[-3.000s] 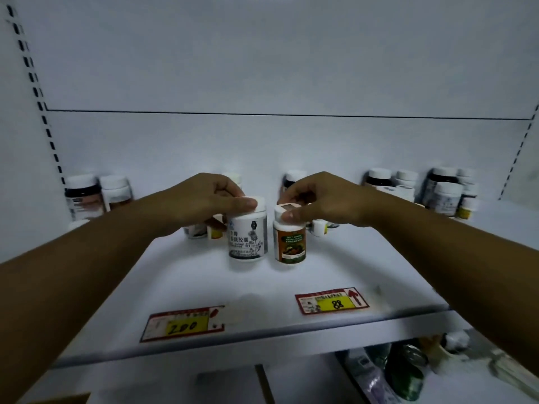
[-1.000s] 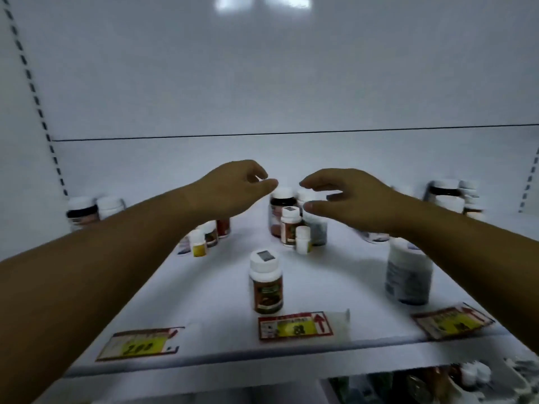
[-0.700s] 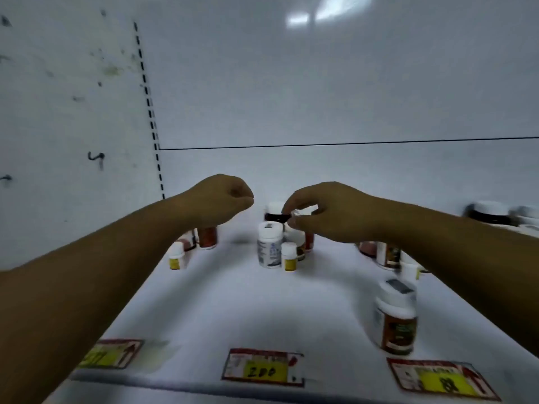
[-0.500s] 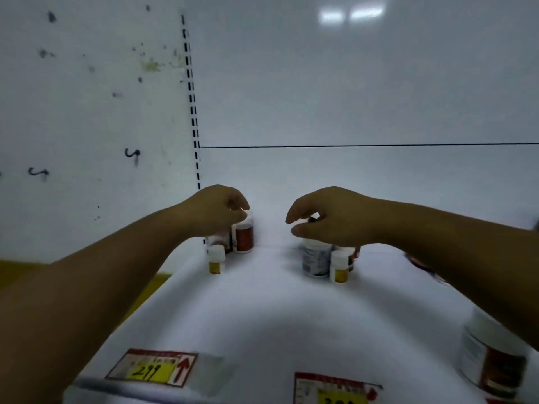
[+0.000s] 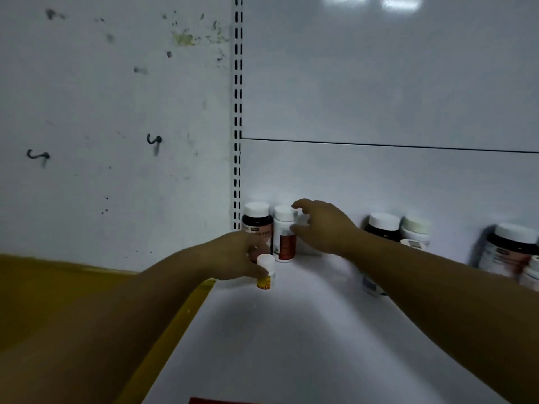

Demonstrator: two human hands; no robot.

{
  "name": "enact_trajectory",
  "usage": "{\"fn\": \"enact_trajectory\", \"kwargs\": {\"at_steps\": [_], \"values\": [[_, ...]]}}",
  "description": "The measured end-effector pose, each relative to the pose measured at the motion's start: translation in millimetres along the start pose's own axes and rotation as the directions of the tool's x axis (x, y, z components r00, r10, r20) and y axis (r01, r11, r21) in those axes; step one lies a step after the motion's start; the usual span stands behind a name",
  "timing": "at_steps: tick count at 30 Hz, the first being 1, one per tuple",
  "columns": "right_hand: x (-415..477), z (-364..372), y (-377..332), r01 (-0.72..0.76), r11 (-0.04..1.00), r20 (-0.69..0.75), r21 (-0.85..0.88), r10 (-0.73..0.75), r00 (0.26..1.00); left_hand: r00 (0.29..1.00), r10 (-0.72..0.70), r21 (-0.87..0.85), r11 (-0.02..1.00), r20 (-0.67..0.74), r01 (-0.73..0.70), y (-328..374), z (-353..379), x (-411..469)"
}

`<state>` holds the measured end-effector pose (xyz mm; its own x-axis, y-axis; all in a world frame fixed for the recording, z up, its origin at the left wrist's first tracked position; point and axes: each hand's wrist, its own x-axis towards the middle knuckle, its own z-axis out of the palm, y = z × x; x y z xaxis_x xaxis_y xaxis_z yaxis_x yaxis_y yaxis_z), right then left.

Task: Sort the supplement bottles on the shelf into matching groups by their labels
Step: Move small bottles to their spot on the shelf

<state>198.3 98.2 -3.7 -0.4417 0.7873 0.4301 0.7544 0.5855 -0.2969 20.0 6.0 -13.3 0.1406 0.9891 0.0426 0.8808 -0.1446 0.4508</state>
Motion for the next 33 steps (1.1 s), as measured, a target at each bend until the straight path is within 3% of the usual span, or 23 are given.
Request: {"fn": "enact_trajectory", "kwargs": {"at_steps": [6,9,13,18,22,24,25,29,33], "values": [[24.0,35.5,-8.1,-0.121,0.992,-0.164,0.021,0.123,0.979,0.996,0.011,-0.069,0.997,-0.091,-0.018,-10.1,16.7,9.5],[25.5,39.1,-10.4,-0.147,0.976,-0.200,0.163,0.179,0.963,0.991,0.009,-0.112,0.993,-0.133,-0.024,-9.8,21.2,9.0],[11.4,20.8,-2.7,-0.205,0.867,-0.096,0.453,0.277,0.956,0.979,-0.026,-0.267,0.963,-0.203,-0.030,-9.4,12.6,-0.4],[-32.2,-20.6,-0.6,-0.215,0.452,0.062,0.866,0.330,0.942,0.993,-0.062,-0.553,0.833,-0.100,-0.004,3.8,3.9,-15.6],[-65.4,-48.8,-1.9,-0.258,-0.011,0.247,0.966,0.327,0.912,0.997,0.017,-0.691,0.720,-0.069,-0.060,39.0,8.2,-17.5],[-81.8,-58.0,-6.0,-0.293,-0.150,0.326,0.944,0.305,0.895,0.996,0.077,-0.731,0.676,-0.048,-0.088,57.5,13.3,-19.3],[-89.8,-61.2,-6.4,-0.308,-0.133,0.334,0.942,0.295,0.895,0.993,0.110,-0.738,0.667,-0.038,-0.102,66.3,16.5,-20.9],[-119.3,-71.8,5.1,-0.247,0.183,0.198,0.952,0.250,0.948,0.981,0.191,-0.749,0.653,0.015,-0.116,95.2,27.4,-30.0],[-140.8,-87.0,17.8,-0.192,0.218,0.143,0.957,0.225,0.964,0.970,0.236,-0.730,0.672,0.053,-0.124,117.7,33.1,-38.4]]}}
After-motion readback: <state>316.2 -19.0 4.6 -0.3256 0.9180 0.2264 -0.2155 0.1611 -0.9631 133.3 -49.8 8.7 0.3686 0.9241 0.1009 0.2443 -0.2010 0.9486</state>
